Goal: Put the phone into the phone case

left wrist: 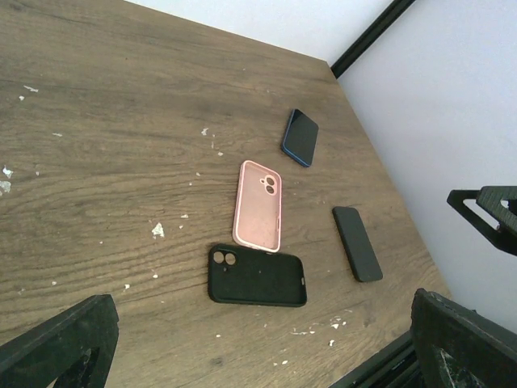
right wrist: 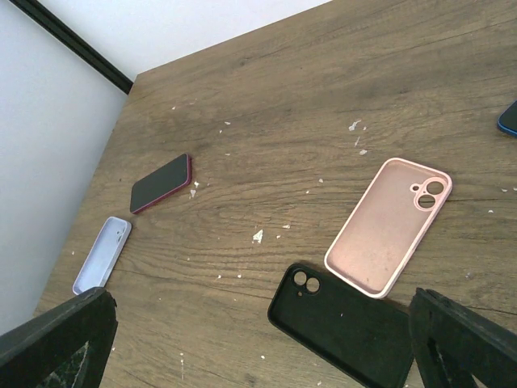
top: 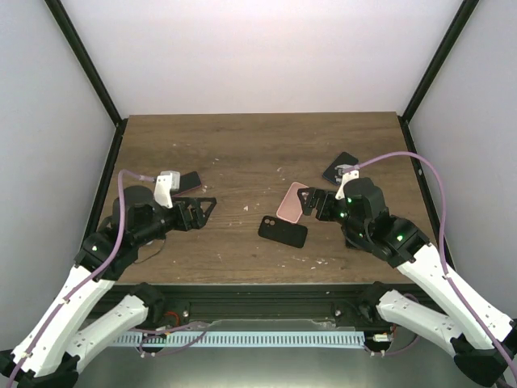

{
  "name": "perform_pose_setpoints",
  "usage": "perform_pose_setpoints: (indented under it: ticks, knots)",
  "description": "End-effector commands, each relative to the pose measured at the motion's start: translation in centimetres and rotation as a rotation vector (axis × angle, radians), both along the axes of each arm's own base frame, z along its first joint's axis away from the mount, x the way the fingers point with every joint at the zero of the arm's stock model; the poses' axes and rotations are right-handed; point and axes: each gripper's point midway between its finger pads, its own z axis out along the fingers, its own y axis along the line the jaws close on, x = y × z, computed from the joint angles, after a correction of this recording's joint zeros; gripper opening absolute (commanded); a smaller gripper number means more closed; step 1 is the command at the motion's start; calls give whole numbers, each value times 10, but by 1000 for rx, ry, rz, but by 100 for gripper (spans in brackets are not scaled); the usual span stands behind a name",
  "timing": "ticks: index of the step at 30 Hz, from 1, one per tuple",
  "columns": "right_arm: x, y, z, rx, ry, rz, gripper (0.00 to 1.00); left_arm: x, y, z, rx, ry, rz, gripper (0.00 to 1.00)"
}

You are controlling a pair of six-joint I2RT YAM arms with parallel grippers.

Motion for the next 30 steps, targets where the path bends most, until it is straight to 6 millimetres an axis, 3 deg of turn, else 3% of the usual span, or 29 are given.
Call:
perform_pose_setpoints:
  ticks: [1, 6, 13, 21, 27, 30]
  knots:
    - [2, -2, 5, 13, -16, -7, 100, 0, -2, 4, -2, -31, -14, 100]
    - [2, -3, -2, -5, -7, -14, 100, 0, 0, 6, 3, -47, -7, 100]
    - [19, -20, -25, -163, 24, -100, 100, 9, -6, -20, 69, 32, -18, 100]
    - [64, -53, -69, -335, 171, -192, 99, 23, -12, -65, 156, 188, -1, 95]
    - [92, -87, -115, -350, 320, -286, 85, 25, -14, -82, 217, 262, -19, 93]
    - [101, -108, -138, -360, 394, -369, 85, 24, -11, -90, 232, 265, -8, 99]
